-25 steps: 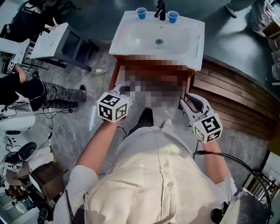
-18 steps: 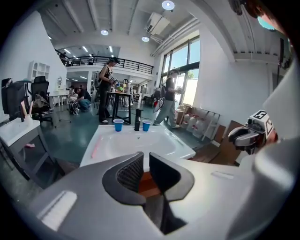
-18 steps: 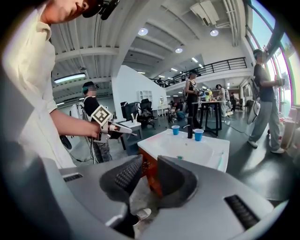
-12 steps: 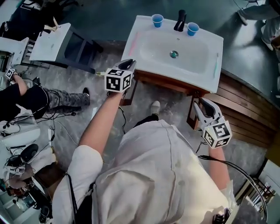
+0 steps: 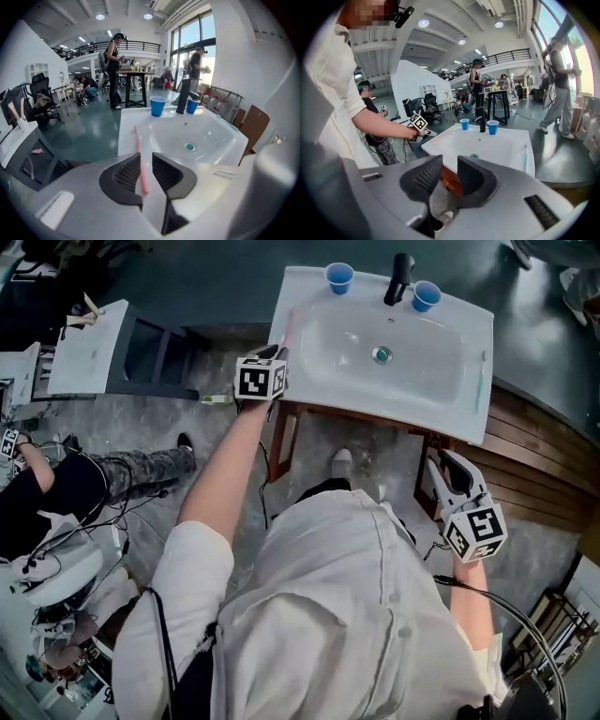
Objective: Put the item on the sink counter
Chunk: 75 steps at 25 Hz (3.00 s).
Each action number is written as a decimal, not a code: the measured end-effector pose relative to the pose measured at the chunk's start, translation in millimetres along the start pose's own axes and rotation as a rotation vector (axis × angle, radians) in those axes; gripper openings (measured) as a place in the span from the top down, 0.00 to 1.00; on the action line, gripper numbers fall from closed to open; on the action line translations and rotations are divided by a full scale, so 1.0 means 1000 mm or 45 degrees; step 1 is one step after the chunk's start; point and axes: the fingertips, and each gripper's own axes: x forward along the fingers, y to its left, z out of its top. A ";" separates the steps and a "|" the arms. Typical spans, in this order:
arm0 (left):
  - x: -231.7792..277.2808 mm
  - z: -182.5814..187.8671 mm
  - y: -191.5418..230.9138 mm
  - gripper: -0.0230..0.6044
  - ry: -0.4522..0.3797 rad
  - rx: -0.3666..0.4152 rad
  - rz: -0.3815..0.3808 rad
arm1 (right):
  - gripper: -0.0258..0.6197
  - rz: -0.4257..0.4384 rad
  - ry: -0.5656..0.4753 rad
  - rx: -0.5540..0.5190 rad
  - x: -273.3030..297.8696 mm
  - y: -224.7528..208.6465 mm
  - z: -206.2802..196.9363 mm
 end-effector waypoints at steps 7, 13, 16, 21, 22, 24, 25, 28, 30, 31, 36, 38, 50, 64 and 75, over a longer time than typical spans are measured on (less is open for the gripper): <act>0.029 -0.010 0.008 0.87 0.072 0.012 -0.018 | 0.81 -0.054 0.042 0.047 0.007 0.000 -0.005; 0.036 -0.019 0.014 0.87 0.103 -0.001 -0.009 | 0.81 -0.078 0.044 0.067 0.006 0.003 -0.006; 0.037 -0.020 0.013 0.87 0.105 -0.025 -0.021 | 0.81 -0.087 0.046 0.078 0.004 0.004 -0.011; 0.031 -0.021 0.014 0.89 0.094 -0.050 0.026 | 0.81 -0.083 0.039 0.080 -0.004 0.006 -0.015; 0.030 -0.021 0.012 0.89 0.087 -0.060 0.029 | 0.81 -0.079 0.037 0.079 -0.006 0.006 -0.016; 0.025 -0.023 0.007 0.89 0.073 -0.077 0.034 | 0.81 -0.069 0.033 0.075 -0.010 0.004 -0.019; 0.021 -0.024 0.003 0.89 0.066 -0.078 0.039 | 0.81 -0.064 0.032 0.073 -0.013 0.003 -0.021; 0.009 -0.026 -0.010 0.89 0.041 -0.084 0.051 | 0.82 -0.043 0.027 0.070 -0.022 0.000 -0.029; -0.002 -0.028 -0.021 0.89 0.023 -0.093 0.060 | 0.82 -0.019 0.024 0.056 -0.030 0.002 -0.033; -0.009 -0.030 -0.026 0.89 0.016 -0.099 0.065 | 0.82 -0.005 0.023 0.045 -0.035 0.003 -0.034; -0.047 -0.052 -0.056 0.89 -0.013 -0.149 0.100 | 0.82 0.051 0.007 -0.008 -0.065 0.006 -0.042; -0.063 -0.065 -0.070 0.89 -0.026 -0.167 0.121 | 0.82 0.068 0.000 -0.025 -0.080 0.005 -0.048; -0.128 -0.176 -0.169 0.89 -0.015 -0.263 0.162 | 0.83 0.201 0.033 -0.098 -0.145 0.023 -0.107; -0.081 -0.283 -0.232 0.89 0.062 -0.309 0.096 | 0.84 0.294 0.142 -0.139 -0.142 0.036 -0.175; 0.018 -0.302 -0.226 0.89 0.081 -0.315 0.030 | 0.84 0.434 0.214 -0.190 -0.073 0.071 -0.198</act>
